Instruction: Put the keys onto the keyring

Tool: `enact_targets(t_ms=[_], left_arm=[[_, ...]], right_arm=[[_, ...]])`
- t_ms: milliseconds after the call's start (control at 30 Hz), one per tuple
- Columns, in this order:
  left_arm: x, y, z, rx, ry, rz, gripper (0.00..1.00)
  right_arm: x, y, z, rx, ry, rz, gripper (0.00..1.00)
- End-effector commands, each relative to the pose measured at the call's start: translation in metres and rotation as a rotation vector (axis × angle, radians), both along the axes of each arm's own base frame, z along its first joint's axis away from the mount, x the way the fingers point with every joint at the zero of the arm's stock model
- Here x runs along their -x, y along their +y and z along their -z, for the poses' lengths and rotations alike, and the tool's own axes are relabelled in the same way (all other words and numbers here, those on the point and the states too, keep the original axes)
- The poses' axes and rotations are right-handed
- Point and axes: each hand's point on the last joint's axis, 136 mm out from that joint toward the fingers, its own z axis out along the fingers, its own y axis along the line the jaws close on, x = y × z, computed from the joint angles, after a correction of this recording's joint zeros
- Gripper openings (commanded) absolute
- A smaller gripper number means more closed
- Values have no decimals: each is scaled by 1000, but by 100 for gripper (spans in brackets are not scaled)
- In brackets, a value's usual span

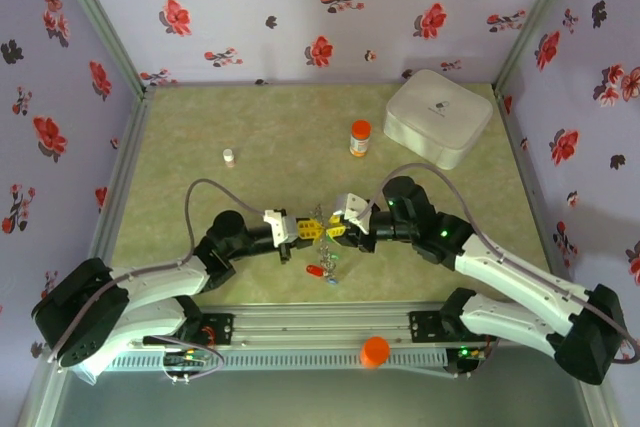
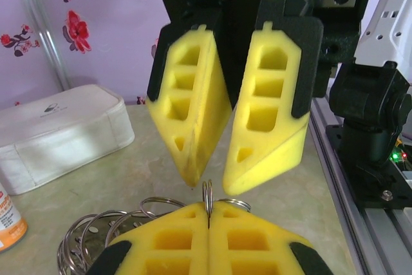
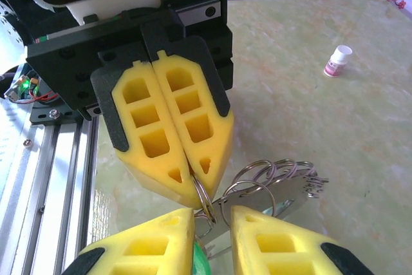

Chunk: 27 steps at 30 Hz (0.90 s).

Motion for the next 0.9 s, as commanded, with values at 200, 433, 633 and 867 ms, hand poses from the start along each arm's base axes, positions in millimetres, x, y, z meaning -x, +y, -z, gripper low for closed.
enact_targets(t_ms=[200,433,633,867], left_arm=[[7,-6,-37,89,-92,55,0],[8,-6,-32,78,-86,64,0],[1,-4,-21,13,-83,15,22],[-1,1,-4,-221,-73,-14,28]], right_arm=[[1,5,3,0,25,-22,14],[4,9,-5,-36,27,-46,5],[5,5,-3,17,8,-57,0],[2,-12,7,220,-30,-76,0]])
